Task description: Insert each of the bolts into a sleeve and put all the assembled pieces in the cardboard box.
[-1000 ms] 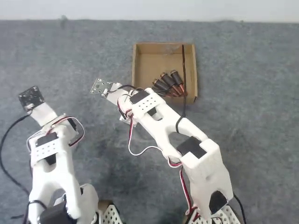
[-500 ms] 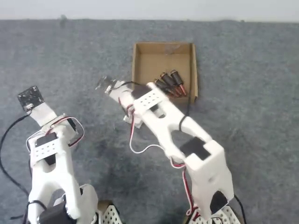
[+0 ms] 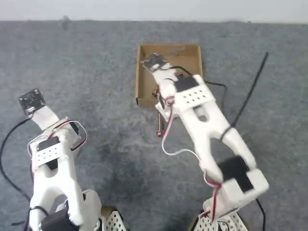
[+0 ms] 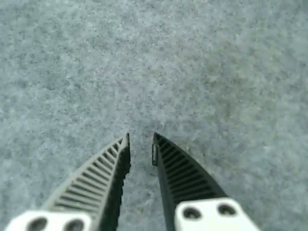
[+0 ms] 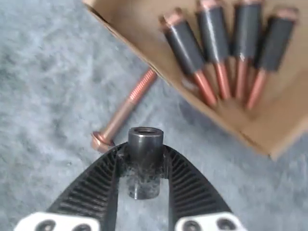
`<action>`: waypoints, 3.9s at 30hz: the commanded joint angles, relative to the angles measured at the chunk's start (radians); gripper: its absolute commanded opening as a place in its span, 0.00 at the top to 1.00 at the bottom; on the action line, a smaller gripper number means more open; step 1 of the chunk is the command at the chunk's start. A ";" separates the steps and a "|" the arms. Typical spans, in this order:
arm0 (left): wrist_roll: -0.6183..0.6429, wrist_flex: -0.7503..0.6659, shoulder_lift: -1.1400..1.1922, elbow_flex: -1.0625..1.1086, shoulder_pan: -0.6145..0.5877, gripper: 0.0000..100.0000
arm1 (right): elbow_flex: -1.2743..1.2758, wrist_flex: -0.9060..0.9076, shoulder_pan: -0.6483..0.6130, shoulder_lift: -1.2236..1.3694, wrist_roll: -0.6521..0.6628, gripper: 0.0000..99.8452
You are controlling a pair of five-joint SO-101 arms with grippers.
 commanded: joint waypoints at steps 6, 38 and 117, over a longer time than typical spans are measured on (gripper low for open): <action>0.006 -0.026 -0.003 -0.058 -0.002 0.92 | 0.301 -0.090 0.130 -0.280 -0.031 0.99; -0.049 -0.021 -0.006 -0.047 0.009 0.92 | 0.833 -0.340 0.690 -0.544 0.074 0.87; -0.083 0.021 0.003 -0.067 0.083 0.92 | 0.628 -0.252 0.697 -0.194 0.035 0.99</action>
